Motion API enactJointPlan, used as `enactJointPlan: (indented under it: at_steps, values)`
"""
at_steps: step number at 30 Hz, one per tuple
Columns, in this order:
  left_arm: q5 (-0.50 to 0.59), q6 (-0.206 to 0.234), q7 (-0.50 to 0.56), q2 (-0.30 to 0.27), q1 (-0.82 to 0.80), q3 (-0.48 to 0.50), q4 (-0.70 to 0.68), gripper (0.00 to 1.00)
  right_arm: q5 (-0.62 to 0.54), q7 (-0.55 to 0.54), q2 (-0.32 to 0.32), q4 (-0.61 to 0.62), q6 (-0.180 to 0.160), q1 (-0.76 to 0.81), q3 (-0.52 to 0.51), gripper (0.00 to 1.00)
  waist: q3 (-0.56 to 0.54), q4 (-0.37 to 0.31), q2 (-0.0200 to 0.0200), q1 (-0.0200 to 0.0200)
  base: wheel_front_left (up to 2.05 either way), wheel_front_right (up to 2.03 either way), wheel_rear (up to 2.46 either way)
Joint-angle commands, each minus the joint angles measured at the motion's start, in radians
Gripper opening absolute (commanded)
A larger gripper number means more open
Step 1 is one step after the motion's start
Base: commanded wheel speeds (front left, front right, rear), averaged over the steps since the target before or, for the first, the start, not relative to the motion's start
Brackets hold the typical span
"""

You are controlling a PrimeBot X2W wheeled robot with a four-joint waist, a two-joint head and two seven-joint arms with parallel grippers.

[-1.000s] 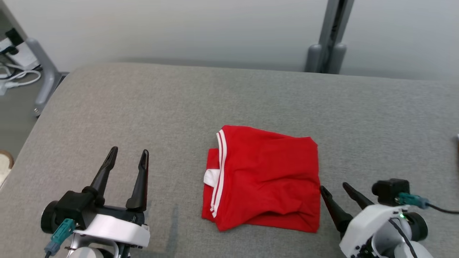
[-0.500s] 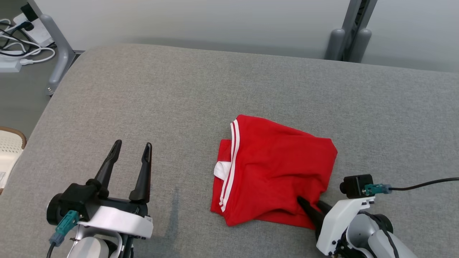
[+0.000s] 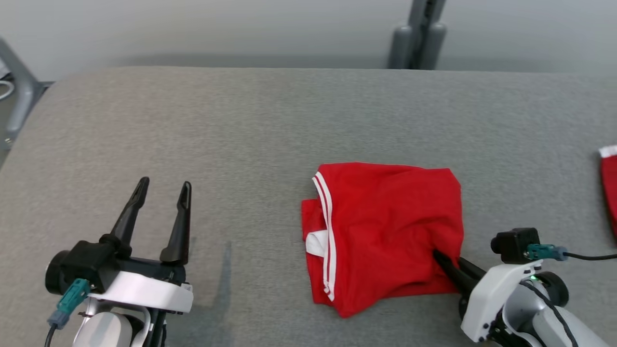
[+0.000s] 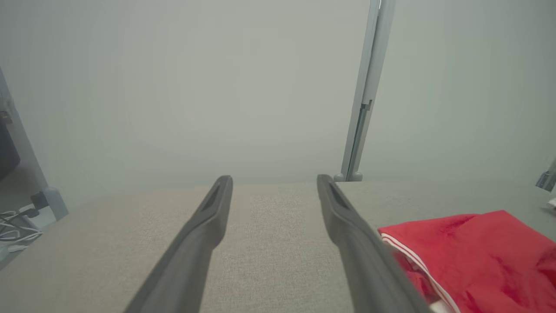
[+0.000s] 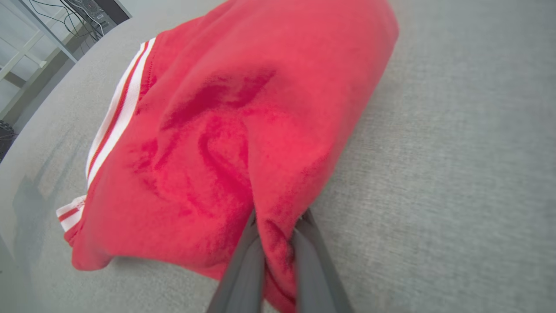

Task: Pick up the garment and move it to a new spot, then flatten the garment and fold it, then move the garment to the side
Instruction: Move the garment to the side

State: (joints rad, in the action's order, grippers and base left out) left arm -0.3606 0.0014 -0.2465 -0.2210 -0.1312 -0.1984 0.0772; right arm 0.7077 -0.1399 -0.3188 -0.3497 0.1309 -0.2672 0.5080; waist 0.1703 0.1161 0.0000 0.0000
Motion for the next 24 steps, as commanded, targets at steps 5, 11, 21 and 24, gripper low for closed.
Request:
enactJointPlan:
  at_steps: [5,11,21,24]
  values:
    - [-0.001,0.008,0.017,-0.032,0.006,0.015,-0.038,1.00,-0.034,-0.036,-0.064,0.074,0.000,0.049,-0.022,0.00,0.039,-0.159,0.0000,0.0000,0.00,0.00,0.00]
    - [0.005,0.010,0.051,-0.072,0.001,0.026,-0.098,1.00,-0.067,-0.054,-0.102,0.135,0.000,0.079,-0.049,0.00,0.096,-0.320,0.0000,0.0000,0.00,0.00,0.00]
    - [0.015,0.007,0.111,-0.120,-0.042,0.029,-0.177,1.00,-0.098,-0.008,-0.093,0.169,0.000,-0.017,-0.051,0.00,0.164,-0.477,0.0000,0.0000,0.00,0.00,0.00]
    - [0.018,0.006,0.123,-0.132,-0.059,0.026,-0.197,1.00,-0.086,0.017,-0.084,0.154,0.000,-0.095,-0.047,0.00,0.186,-0.492,0.0000,0.0000,0.00,0.00,0.00]
